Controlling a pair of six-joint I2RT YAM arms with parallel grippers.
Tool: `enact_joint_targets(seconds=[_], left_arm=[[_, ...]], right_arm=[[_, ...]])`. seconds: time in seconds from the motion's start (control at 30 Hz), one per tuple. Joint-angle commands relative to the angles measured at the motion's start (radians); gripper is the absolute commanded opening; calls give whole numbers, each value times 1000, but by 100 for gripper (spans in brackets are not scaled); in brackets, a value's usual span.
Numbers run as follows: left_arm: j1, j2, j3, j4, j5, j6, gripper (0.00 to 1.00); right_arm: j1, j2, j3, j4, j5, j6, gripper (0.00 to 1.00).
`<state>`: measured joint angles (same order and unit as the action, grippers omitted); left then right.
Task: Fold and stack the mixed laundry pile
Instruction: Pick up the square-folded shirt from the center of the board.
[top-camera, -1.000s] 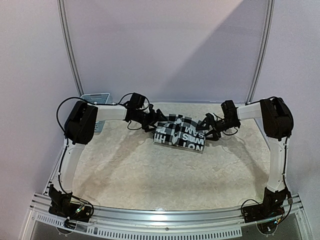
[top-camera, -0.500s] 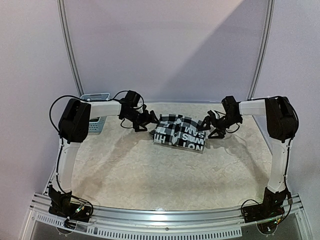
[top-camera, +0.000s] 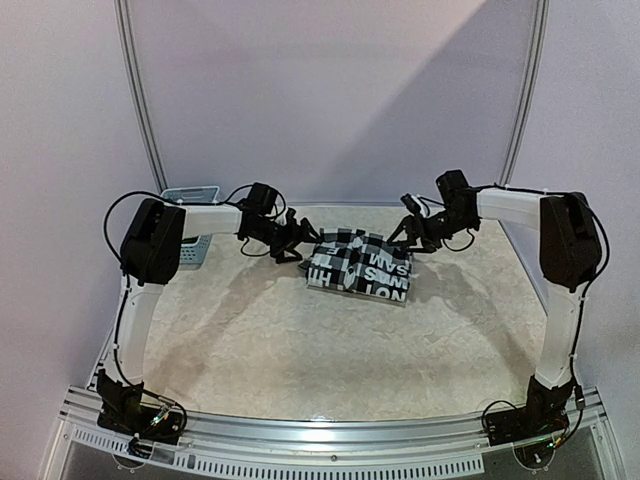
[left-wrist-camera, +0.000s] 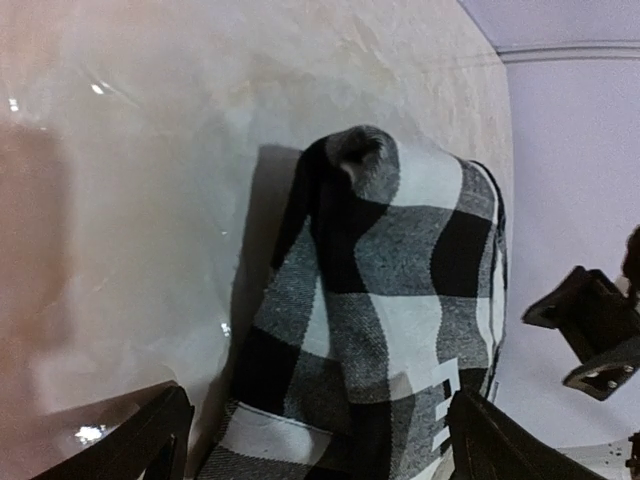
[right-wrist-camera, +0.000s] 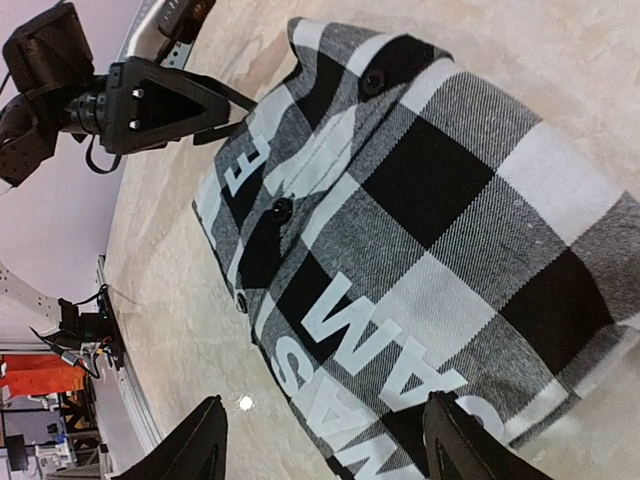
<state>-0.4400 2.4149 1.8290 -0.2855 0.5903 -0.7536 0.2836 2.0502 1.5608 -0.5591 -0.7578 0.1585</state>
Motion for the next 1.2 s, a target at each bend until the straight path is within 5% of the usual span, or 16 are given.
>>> enact_joint_targets(seconds=[0.0,0.33,0.6,0.9,1.03,1.17], left_arm=[[-9,93,-47,39,85,-77,92],[-28,179,58,-19,138,-96,88],[-42,157,95,-5,172,-111,68],[-77,186,162,-35,189,-111,66],[-74,177,145,12,190,-146,53],[-69,166,137,69,203,-187,24]], right_arm=[[8,139,54,-27,-45,-11,67],[21,275,120,-80,-39,-20,65],[23,288,114,-80,-42,-28,65],[30,285,113,-81,-47,-27,65],[29,279,105,-82,-46,-30,65],[31,273,96,-84,-44,-37,65]])
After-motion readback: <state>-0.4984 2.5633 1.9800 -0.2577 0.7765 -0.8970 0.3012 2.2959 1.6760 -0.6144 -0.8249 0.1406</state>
